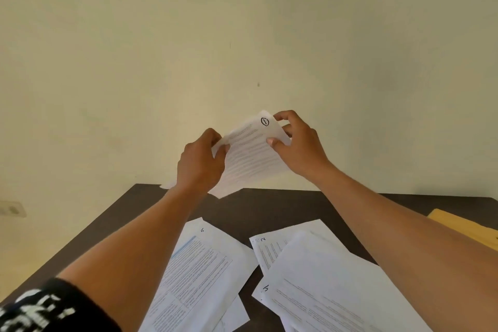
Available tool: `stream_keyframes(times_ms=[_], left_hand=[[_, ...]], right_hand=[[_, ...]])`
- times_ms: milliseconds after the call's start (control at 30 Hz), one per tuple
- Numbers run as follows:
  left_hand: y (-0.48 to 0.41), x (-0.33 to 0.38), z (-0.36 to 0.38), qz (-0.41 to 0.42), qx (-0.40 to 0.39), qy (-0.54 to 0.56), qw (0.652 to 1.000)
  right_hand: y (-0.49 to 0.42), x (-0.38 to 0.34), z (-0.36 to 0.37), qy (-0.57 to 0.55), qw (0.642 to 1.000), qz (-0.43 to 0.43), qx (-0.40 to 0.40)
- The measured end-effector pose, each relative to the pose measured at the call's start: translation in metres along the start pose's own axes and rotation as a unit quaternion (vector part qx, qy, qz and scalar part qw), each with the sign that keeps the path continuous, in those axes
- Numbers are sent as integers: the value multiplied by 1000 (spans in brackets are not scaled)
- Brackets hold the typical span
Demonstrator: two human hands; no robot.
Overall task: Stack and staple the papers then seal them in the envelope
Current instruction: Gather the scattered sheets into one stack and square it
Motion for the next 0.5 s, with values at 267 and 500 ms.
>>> stream_keyframes(times_ms=[267,500], left_hand=[[26,6,-29,-47,44,121,991],[55,-43,30,-128,-53,112,984]], right_hand=[[39,40,-30,19,991,135,-14],[78,149,1,131,945,267,-134]])
Point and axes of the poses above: each hand's wrist, its own y-axis away from the middle knuckle, its own z-axis out of the palm, x = y × z, the point moved 6 cm from there along -y, towards the middle knuckle
